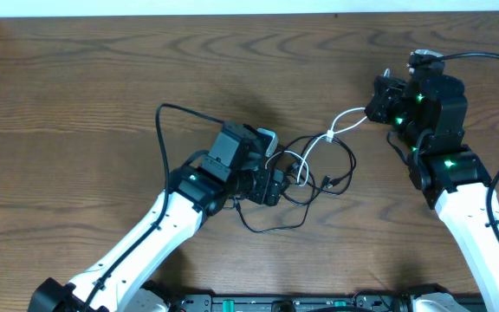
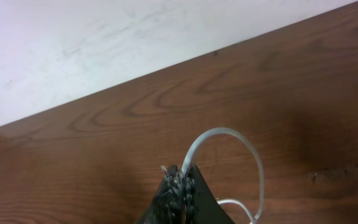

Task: Untangle cables
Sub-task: 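Move the left gripper onto the black cables and grasp them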

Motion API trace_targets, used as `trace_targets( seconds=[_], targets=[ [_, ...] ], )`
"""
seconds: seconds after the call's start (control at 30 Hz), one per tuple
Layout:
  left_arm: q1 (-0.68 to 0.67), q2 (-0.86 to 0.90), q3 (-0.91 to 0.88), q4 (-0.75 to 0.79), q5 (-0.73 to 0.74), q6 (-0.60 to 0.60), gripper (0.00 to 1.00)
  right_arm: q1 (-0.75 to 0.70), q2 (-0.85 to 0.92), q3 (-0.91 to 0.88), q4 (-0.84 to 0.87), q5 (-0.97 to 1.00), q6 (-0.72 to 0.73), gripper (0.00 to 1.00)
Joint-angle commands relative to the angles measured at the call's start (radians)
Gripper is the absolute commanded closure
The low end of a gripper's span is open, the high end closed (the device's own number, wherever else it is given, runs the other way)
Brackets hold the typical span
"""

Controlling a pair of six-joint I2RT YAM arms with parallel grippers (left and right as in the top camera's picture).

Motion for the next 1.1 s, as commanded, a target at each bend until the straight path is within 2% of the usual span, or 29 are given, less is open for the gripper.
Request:
trace_targets(
  seconds=[0.0, 0.23, 0.33, 0.37, 0.47, 0.5, 0.57, 0.63, 0.83, 0.97, 1.07],
  targets=[
    [-0.029, 0.027, 0.021, 0.028, -0.083, 0.058, 0.17, -0.002, -0.019, 0.003, -0.003, 0.008, -0.011, 0.99],
    [-0.087, 0.166, 0.021, 0.091, -0.079, 0.046, 0.17, -0.002, -0.019, 0.003, -0.010, 0.008, -0.011, 0.99],
    [-0.107, 0.212, 0.021, 0.101, -0.075, 0.045, 0.22, -0.002, -0.019, 0.003, -0.014, 0.008, -0.011, 0.99],
    [-0.113, 0.222, 0.021, 0.101, -0.075, 0.045, 0.29, -0.002, -0.019, 0.003, -0.014, 0.008, -0.011, 0.99],
    [-0.122, 0.235, 0.021, 0.100, -0.075, 0.045, 0.66, -0.006, -0.019, 0.003, -0.013, 0.017, -0.012, 0.99],
    [-0.122, 0.235, 0.021, 0.100, -0.075, 0.039, 0.74, -0.010, -0.019, 0.003, -0.013, 0.027, -0.012, 0.99],
    [-0.122, 0.235, 0.021, 0.097, -0.075, 0.019, 0.85, -0.020, -0.017, 0.003, -0.014, 0.056, -0.012, 0.99],
    [-0.122, 0.235, 0.021, 0.082, -0.075, 0.003, 0.90, -0.035, -0.017, 0.003, -0.016, 0.061, -0.012, 0.99],
    [-0.121, 0.235, 0.021, -0.050, -0.086, -0.003, 0.92, -0.131, -0.015, 0.003, -0.059, 0.117, -0.012, 0.99],
    [-0.093, 0.230, 0.021, -0.171, -0.216, -0.047, 0.92, -0.241, -0.001, 0.003, -0.111, 0.267, -0.012, 0.99],
    [-0.045, 0.214, 0.021, -0.239, -0.281, -0.068, 0.92, -0.352, 0.016, 0.003, -0.138, 0.285, -0.011, 0.99]
  ],
)
